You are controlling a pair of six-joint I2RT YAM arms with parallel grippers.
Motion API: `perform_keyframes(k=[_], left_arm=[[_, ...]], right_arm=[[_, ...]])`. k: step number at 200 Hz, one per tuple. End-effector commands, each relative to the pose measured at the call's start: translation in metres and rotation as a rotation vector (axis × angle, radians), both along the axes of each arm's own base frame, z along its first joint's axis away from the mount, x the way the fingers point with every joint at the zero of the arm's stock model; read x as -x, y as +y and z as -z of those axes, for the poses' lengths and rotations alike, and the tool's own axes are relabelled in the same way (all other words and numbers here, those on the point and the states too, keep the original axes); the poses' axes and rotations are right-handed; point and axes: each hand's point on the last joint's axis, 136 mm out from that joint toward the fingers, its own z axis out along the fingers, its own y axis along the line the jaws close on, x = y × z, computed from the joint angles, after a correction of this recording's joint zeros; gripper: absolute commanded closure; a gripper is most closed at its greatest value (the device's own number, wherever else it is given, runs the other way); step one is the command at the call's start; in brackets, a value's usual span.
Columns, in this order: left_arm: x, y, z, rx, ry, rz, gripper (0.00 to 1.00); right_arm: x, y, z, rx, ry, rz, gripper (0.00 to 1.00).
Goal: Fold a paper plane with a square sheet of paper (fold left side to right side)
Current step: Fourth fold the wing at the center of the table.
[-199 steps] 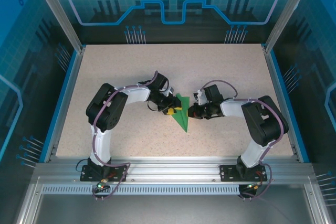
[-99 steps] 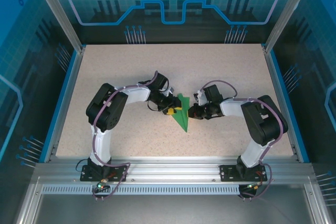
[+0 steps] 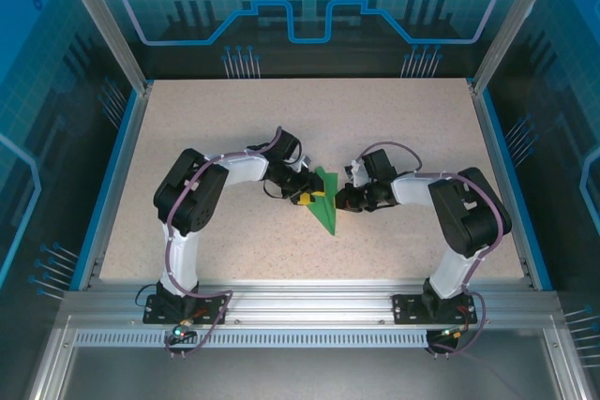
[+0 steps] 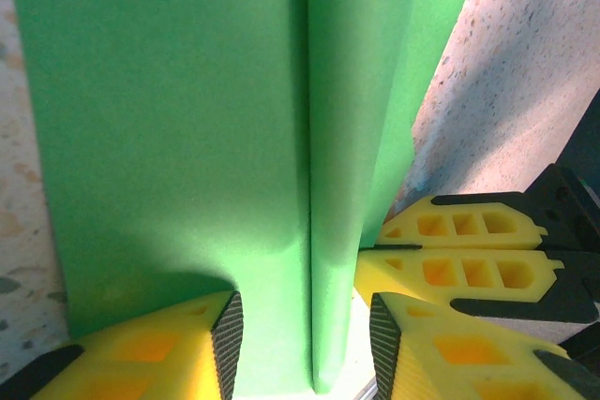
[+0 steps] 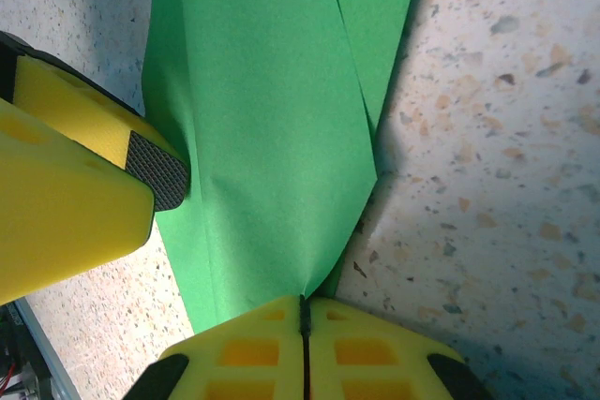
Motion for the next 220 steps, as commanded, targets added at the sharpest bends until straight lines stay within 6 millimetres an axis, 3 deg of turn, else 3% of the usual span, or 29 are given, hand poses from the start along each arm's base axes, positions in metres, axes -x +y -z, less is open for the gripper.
perform_keyframes(k=[1,58,81,108,131,220], left_arm=[[0.009,0.01,0.017,-0.07,0.049,-0.003,0.56],[-0.003,0.013,-0.029,-0.057,-0.096,0.009,0.52],[-0.005,0.002,-0.039,0.001,-0.115,0.032,0.64],[-0.004,-0.019,-0.035,0.065,-0.093,0.08,0.81],[-0.007,-0.029,-0.03,0.085,-0.086,0.104,0.88],[-0.008,-0.025,0.006,0.016,-0.058,0.113,0.95]], right_arm=[[0.006,-0.012,0.018,0.064,0.057,0.01,0.92],[0.016,-0.022,0.028,0.12,0.095,0.013,0.94],[0.016,-0.022,0.028,0.126,0.093,0.008,0.95],[0.016,-0.022,0.028,0.133,0.093,0.004,0.96],[0.018,-0.022,0.03,0.137,0.1,0.001,0.96],[0.021,-0.024,0.032,0.157,0.114,-0.006,0.97]])
